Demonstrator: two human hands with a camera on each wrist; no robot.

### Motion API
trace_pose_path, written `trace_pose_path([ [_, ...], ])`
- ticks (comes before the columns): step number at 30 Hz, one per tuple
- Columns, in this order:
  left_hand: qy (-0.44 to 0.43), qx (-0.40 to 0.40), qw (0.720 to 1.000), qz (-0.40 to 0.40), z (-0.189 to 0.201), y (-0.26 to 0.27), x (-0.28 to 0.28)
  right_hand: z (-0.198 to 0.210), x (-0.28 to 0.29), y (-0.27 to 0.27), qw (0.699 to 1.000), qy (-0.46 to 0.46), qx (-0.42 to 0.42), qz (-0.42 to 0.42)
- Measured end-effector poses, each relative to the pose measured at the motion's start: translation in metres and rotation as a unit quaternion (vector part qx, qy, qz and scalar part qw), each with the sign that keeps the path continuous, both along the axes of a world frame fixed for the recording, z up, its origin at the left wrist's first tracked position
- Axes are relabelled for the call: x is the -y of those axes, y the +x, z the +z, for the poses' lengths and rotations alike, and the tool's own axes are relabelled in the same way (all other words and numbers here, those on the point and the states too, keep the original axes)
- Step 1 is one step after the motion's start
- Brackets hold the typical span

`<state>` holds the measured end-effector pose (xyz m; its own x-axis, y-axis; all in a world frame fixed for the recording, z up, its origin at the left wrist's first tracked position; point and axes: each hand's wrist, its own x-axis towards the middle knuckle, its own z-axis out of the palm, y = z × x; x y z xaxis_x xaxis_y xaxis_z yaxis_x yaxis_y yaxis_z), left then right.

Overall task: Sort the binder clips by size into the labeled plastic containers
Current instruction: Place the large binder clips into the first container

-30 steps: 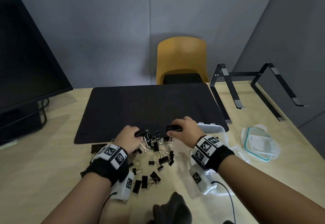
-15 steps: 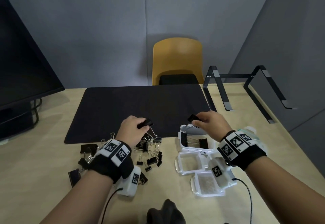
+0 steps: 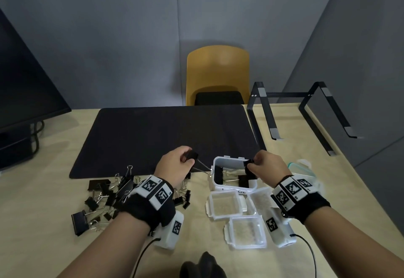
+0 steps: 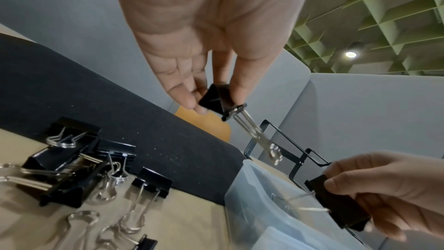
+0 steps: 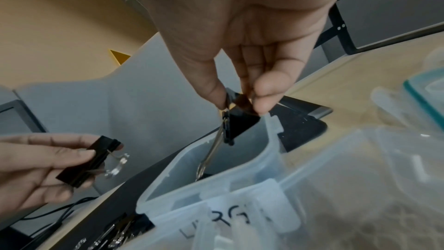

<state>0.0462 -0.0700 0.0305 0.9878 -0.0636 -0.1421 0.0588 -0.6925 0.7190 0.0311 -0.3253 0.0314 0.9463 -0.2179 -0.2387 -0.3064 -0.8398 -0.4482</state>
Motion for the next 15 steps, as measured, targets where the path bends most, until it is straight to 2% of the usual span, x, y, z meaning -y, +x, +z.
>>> trace_pose_path([
  [4, -0.016, -0.012, 1.0, 0.005, -0.005, 0.0, 0.003, -0.011, 0.002, 0.0, 1.0, 0.002, -0.008, -0.009],
  [10, -0.031, -0.014, 0.999, -0.001, -0.009, 0.001, 0.008, -0.019, 0.002, 0.003, 0.999, 0.025, 0.024, -0.005],
  [15, -0.048, -0.013, 0.998, -0.027, -0.009, 0.004, 0.018, -0.029, 0.001, 0.004, 0.998, 0.056, 0.033, -0.002],
])
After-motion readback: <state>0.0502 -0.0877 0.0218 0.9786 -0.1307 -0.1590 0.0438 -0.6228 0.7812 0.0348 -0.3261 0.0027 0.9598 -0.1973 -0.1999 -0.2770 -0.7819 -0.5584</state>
